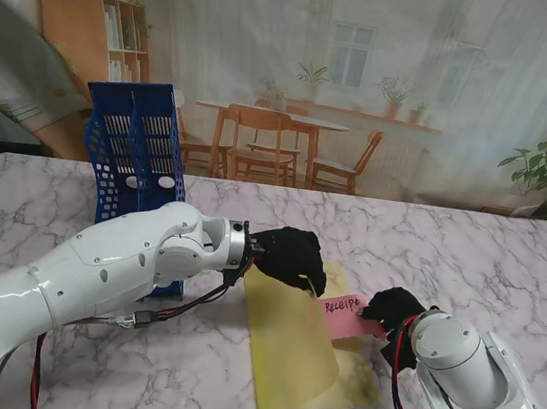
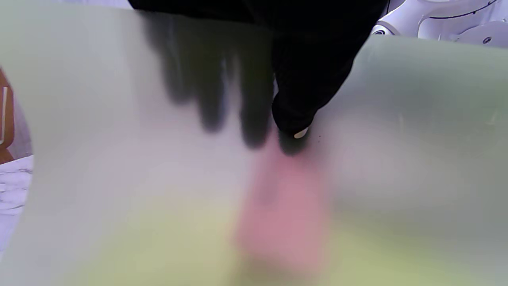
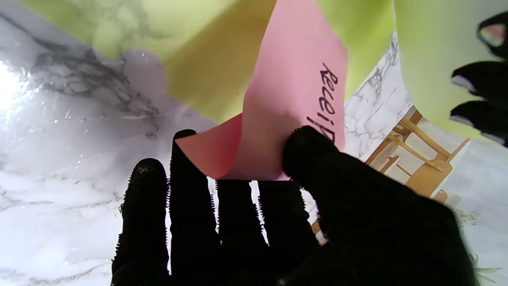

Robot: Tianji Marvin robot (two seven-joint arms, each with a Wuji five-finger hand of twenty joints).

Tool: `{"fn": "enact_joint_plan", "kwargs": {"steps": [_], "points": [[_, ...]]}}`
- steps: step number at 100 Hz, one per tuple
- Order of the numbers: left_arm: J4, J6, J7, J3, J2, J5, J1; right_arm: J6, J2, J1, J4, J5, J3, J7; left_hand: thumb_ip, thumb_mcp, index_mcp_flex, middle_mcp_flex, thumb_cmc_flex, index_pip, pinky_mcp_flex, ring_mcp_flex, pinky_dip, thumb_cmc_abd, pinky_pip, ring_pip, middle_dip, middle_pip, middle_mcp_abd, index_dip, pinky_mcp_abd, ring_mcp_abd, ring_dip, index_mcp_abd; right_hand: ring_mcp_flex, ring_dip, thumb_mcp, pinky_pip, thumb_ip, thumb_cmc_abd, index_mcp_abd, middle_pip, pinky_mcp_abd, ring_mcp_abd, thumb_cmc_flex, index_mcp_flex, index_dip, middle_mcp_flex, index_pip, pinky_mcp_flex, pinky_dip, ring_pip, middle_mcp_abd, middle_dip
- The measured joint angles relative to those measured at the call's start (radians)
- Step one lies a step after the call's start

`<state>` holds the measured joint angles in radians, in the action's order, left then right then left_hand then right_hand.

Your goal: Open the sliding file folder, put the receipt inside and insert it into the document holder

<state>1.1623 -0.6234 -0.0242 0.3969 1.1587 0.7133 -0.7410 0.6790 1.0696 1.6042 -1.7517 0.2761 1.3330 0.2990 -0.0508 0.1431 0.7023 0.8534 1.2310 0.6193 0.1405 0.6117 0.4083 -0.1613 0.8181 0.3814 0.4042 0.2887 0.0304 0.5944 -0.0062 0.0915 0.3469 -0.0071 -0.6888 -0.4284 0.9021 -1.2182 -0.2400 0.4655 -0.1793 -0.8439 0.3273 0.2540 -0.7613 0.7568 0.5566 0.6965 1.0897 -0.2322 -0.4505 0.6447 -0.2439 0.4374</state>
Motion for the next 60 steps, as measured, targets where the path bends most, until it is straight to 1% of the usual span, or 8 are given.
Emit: {"fn": "enact_joint_plan", "kwargs": {"steps": [24,37,45,60], "points": [[-0.001,-0.003,0.009,-0.002,0.001,0.002,0.000,0.067,-0.002,-0.060,0.023,-0.036,-0.057,0.028,0.000,0.000,0.000,0.000,0.000,0.000,0.000,0.000,0.000,0.000,0.000,0.000,0.000,0.000,0.000,0.000,0.000,0.000,0.000,0.000,-0.001,-0.001,-0.005,-0.013,0.000,-0.003,0.000,-0.011,0.000,0.000,0.000,0.000,0.002,-0.001,0.000,-0.010,-0.001,0.002,0.000,0.000],[-0.004,-0.004,0.009,-0.008,0.003,0.001,0.003,0.084,-0.002,-0.071,0.024,-0.094,-0.054,0.038,0.000,0.000,0.000,0.000,0.000,0.000,0.000,0.000,0.000,0.000,0.000,0.000,0.000,0.000,0.000,0.000,0.000,0.000,0.000,0.000,-0.013,-0.011,-0.010,-0.024,0.000,-0.011,0.000,-0.013,0.000,0.001,0.000,0.000,0.010,-0.005,0.000,-0.016,-0.002,0.025,-0.004,0.000],[-0.006,-0.006,0.009,-0.012,0.004,0.001,0.004,0.110,-0.001,-0.078,0.024,-0.122,-0.052,0.045,0.000,0.000,0.000,0.000,0.000,0.000,0.000,0.000,0.000,0.000,0.000,0.000,0.000,0.000,0.000,0.000,0.000,0.000,0.000,0.000,-0.028,-0.012,-0.015,-0.033,0.000,-0.013,0.000,-0.021,0.000,0.002,-0.001,-0.001,0.010,-0.005,0.000,-0.025,-0.010,0.028,-0.006,0.001],[-0.007,-0.006,0.009,-0.013,0.005,0.000,0.004,0.116,-0.001,-0.079,0.017,-0.124,-0.037,0.058,0.000,0.000,0.000,0.000,0.000,0.000,0.000,0.000,0.000,0.000,0.000,0.000,0.000,0.000,0.000,0.000,0.000,0.000,0.000,0.000,-0.029,-0.012,-0.016,-0.041,0.000,-0.013,0.000,-0.023,0.000,0.002,-0.001,-0.001,0.010,-0.005,0.000,-0.028,-0.010,0.028,-0.008,0.001]]}}
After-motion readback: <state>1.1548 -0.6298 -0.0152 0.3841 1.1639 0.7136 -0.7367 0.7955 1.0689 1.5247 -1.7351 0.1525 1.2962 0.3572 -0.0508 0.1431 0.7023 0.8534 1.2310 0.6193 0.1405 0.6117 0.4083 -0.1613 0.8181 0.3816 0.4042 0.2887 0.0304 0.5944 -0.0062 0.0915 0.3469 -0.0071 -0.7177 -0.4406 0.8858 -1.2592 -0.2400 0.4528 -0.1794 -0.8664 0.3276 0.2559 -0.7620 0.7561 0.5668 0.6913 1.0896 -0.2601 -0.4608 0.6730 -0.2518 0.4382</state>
